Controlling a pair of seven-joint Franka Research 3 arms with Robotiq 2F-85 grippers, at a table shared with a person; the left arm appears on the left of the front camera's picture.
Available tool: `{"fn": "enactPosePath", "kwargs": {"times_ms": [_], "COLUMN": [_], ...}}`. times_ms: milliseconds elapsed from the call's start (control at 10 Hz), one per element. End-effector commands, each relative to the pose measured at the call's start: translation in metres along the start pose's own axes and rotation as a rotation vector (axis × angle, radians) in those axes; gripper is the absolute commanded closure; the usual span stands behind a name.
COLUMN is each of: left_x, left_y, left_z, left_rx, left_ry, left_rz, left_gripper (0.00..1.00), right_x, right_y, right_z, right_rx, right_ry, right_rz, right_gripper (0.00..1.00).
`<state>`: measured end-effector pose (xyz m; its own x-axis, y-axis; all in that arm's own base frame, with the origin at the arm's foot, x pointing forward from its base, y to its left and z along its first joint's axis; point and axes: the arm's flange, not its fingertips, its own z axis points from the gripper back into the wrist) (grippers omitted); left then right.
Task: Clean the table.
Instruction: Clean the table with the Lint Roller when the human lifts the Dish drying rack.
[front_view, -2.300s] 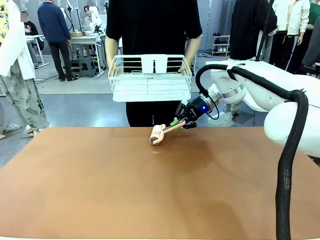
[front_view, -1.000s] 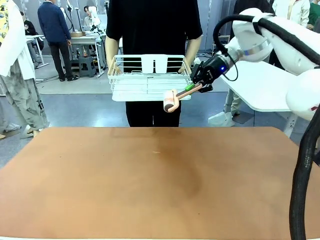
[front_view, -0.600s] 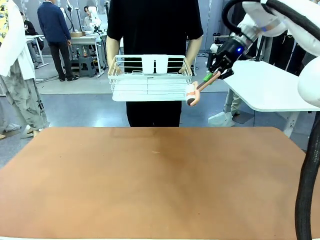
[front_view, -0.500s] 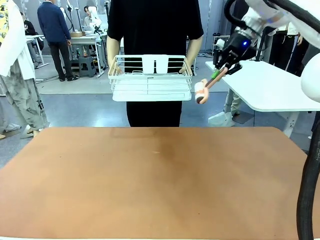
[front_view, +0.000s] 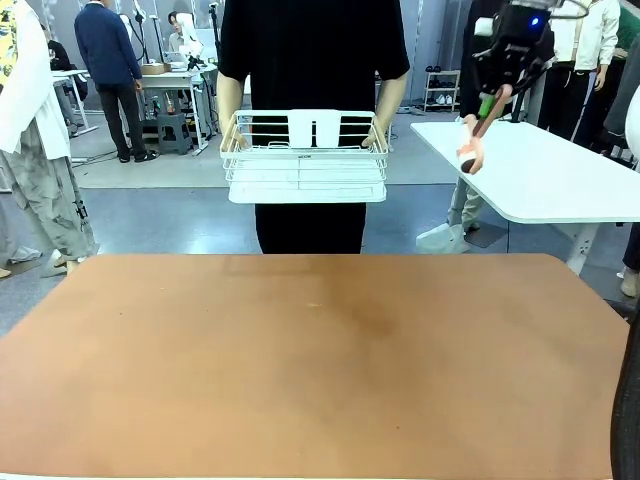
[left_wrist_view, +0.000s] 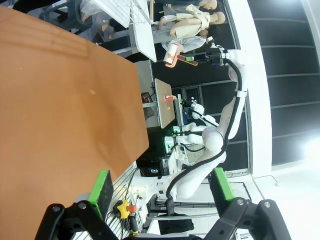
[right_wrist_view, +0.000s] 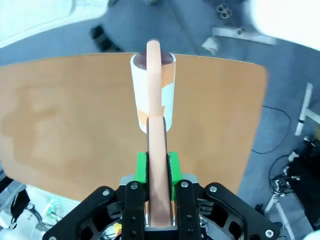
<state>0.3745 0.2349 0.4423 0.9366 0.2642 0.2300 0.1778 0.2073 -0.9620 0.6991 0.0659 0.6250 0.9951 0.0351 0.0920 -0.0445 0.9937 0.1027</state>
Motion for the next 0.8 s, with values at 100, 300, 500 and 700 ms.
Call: {"fn": "enactPosePath", "kwargs": {"times_ms": [100, 300, 500, 700], "left_x": [-0.001, -0.001, -0.001, -0.001], "left_y": [-0.001, -0.001, -0.001, -0.001], "left_z": [0.003, 0.003, 0.003, 0.003], "left_rx": [0.002, 0.002, 0.002, 0.002], "left_ry": [-0.002, -0.002, -0.002, -0.002], "left_rz": [-0.002, -0.002, -0.002, -0.002], "left_gripper": [0.0, 0.0, 0.0, 0.0], "right_x": [-0.155, -0.179, -0.196, -0.2], "right_y": [-0.034, -0.053, -0.064, -0.063], "right_z": [-0.085, -0.093, -0.091, -0.09], "right_rx": [-0.071, -0.046, -0.036, -0.039], "right_ry": [0.024, 0.121, 0.136, 0.08], "right_rz": [-0.058, -0.092, -0.119, -0.101], "right_gripper": [0.79, 0.79, 0.79, 0.79]}}
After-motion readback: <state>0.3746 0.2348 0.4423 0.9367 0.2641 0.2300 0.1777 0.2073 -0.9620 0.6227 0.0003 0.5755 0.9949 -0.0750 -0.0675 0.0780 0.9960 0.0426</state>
